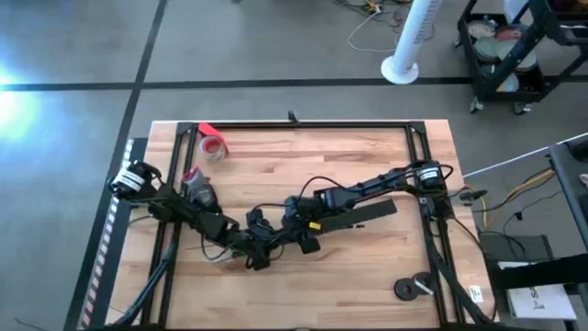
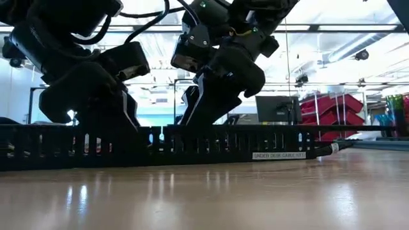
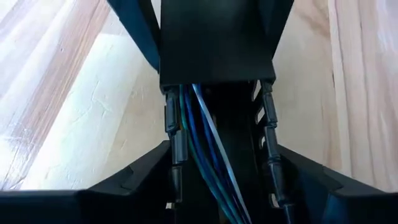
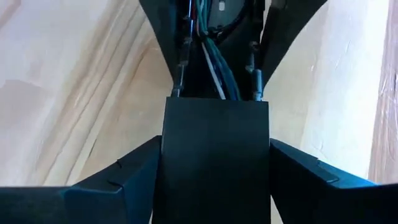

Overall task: Ziptie cables
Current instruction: Close the black cable duct

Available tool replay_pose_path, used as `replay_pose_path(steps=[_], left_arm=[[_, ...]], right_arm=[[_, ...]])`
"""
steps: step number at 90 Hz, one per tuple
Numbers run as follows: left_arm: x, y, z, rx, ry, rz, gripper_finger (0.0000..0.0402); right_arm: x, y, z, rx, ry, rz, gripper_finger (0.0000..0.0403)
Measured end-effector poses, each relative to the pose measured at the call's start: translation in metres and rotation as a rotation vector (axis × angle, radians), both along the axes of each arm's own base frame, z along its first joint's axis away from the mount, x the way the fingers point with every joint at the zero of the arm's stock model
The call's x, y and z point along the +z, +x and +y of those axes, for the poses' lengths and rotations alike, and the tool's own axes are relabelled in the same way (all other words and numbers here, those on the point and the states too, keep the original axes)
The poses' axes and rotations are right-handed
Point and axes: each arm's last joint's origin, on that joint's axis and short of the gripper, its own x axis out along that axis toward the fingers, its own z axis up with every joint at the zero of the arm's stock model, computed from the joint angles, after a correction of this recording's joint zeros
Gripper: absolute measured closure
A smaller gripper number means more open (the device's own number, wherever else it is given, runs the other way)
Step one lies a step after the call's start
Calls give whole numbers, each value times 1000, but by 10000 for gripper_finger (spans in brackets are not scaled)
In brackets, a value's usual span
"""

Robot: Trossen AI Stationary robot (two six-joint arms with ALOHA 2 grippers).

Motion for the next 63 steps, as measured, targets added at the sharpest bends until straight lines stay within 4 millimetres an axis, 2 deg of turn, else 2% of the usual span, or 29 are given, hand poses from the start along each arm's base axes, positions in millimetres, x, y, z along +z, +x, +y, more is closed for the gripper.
replay_pose_path(steps=[17, 34, 63], left_arm=[[1, 4, 5, 14, 19, -29, 181], [7, 11, 7, -4, 40, -88, 173], [15, 6, 9, -29, 22, -57, 156]], right_arm=[[2, 5, -1, -26, 1, -57, 178], [5, 9, 0, -44, 21, -100, 171], [7, 9, -2, -37, 6, -101, 175]])
